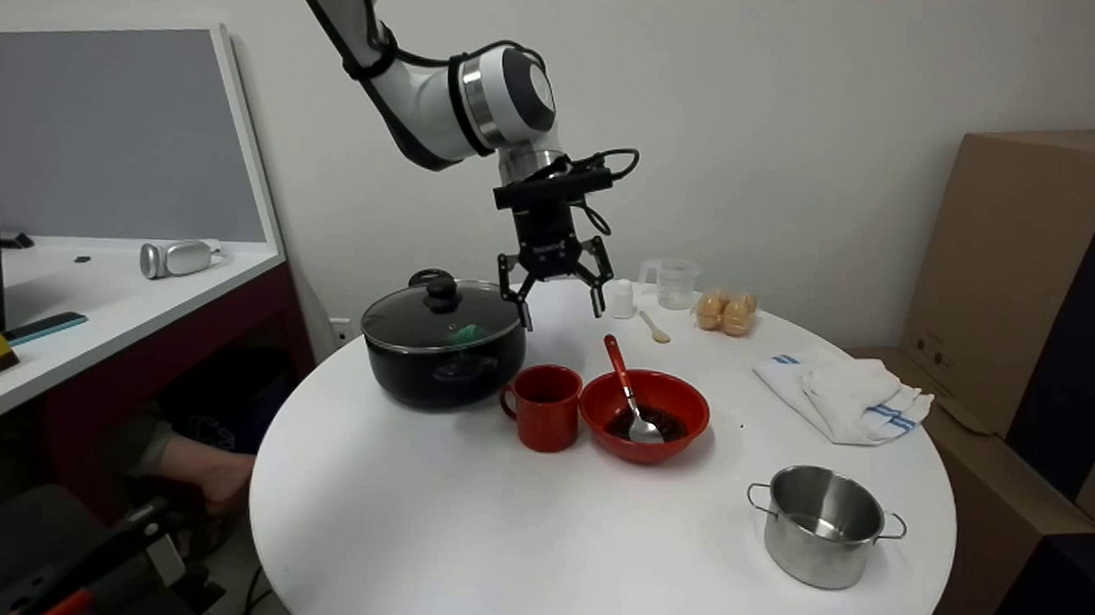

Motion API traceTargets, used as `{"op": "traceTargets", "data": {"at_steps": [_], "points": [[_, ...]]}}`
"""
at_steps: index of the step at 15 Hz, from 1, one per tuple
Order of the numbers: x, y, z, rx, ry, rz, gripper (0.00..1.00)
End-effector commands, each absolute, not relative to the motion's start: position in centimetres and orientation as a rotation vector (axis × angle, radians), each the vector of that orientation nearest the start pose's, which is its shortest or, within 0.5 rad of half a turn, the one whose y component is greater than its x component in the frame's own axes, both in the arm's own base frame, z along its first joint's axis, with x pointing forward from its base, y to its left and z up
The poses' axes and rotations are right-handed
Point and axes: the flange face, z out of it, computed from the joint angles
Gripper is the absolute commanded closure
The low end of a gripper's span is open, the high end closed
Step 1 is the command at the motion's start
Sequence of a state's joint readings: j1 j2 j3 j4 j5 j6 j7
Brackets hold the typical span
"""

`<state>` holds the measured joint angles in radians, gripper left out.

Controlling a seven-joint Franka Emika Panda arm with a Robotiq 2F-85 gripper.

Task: Use the spoon to take one scoop of contents from the orange bowl then pour it back into the bowl

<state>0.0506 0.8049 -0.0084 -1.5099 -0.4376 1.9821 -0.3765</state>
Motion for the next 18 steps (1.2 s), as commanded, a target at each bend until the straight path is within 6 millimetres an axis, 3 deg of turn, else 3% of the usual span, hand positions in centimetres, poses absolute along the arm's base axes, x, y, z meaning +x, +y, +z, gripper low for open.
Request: {"op": "traceTargets", "data": {"at_steps": [1,10,18], "points": [[69.7,-1.2,15.9,-3.206,-1.162,0.710,0.00],[72.7,-2.2,13.0,-3.149,-1.269,0.714,0.00],[74.0,-3.5,10.3,-3.018,-1.497,0.651,0.00]]}}
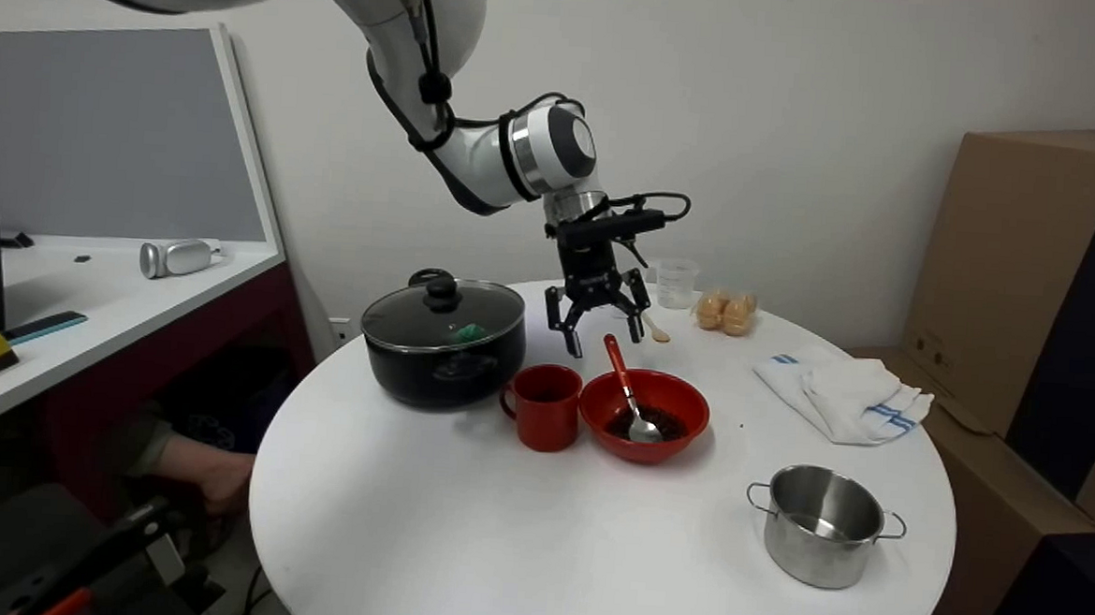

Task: Use the spoon to take one scoop of contents from the orange bowl then pour it back into the bowl

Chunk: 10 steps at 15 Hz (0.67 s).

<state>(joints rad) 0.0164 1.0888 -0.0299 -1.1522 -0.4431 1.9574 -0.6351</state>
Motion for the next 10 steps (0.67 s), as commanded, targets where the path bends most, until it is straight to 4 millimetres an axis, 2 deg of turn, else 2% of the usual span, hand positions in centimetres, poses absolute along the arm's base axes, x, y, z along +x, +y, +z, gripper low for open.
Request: {"op": "traceTargets", "data": {"at_steps": [1,3,5,7,8,9,10], "points": [[74.08,-3.42,9.91,-3.001,-1.513,0.650,0.02],[74.25,-3.27,9.42,-2.975,-1.539,0.648,0.27],[74.41,-3.09,9.08,-2.954,-1.556,0.647,0.37],[74.56,-2.98,8.92,-2.942,-1.570,0.647,0.53],[74.65,-2.93,8.96,-2.937,-1.575,0.647,0.56],[74.77,-2.87,9.18,-2.933,-1.582,0.644,0.19],[74.85,-2.85,9.32,-2.929,-1.587,0.639,0.23]]}}
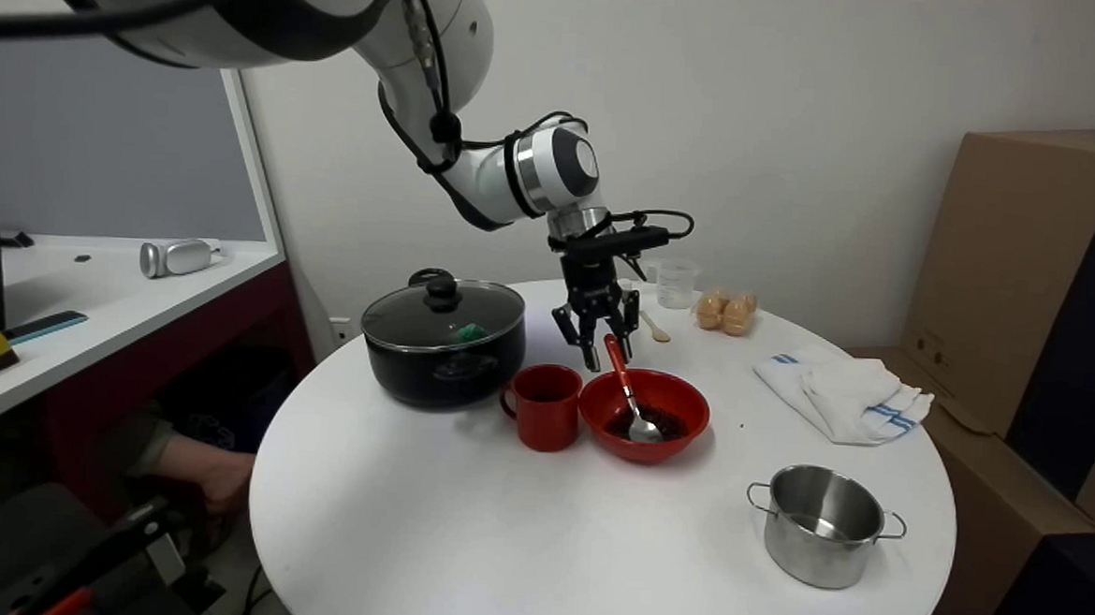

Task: Use the spoon to take one scoop of contents from the orange bowl then pour it back into the bowl

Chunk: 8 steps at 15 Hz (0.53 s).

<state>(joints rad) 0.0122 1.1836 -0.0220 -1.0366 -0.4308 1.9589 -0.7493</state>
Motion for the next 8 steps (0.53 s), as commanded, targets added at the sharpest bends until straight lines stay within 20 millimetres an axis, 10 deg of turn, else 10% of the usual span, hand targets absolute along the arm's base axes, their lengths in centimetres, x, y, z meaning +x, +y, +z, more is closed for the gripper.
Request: {"op": "traceTargets", "data": {"at_steps": [1,8], "points": [[75.0,-2.8,9.7,-2.929,-1.590,0.630,0.22],[75.2,-2.7,10.8,-2.920,-1.594,0.614,0.00]]}}
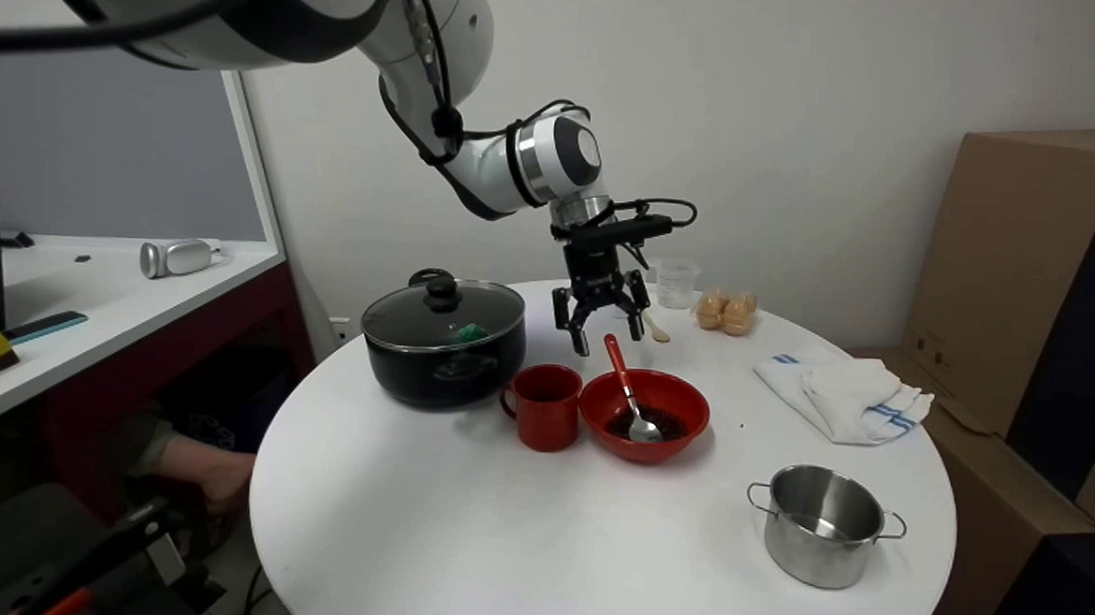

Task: Use the spoon to take one scoop of contents from the orange bowl then pour it back into the bowl

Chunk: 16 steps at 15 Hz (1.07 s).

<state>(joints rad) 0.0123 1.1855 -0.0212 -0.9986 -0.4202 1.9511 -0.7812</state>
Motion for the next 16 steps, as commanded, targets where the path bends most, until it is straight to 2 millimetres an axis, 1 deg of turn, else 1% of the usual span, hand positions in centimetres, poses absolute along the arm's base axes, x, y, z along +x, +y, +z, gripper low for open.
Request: {"op": "traceTargets", "data": {"at_steps": [1,2,3,4,10,13,14,15,16], "points": [[75.1,-2.6,10.7,-2.915,-1.590,0.617,0.01],[74.9,-2.6,10.5,-2.909,-1.583,0.622,0.25],[74.9,-2.5,10.4,-2.906,-1.580,0.626,0.25],[74.8,-2.3,10.4,-2.902,-1.576,0.628,0.28],[74.6,-1.9,10.7,-2.892,-1.549,0.633,0.74],[74.5,-1.9,11.0,-2.893,-1.542,0.615,0.92],[74.5,-2.0,11.1,-2.891,-1.538,0.613,0.95],[74.4,-2.0,11.2,-2.889,-1.533,0.612,0.61],[74.3,-2.1,11.3,-2.890,-1.528,0.608,0.66]]}}
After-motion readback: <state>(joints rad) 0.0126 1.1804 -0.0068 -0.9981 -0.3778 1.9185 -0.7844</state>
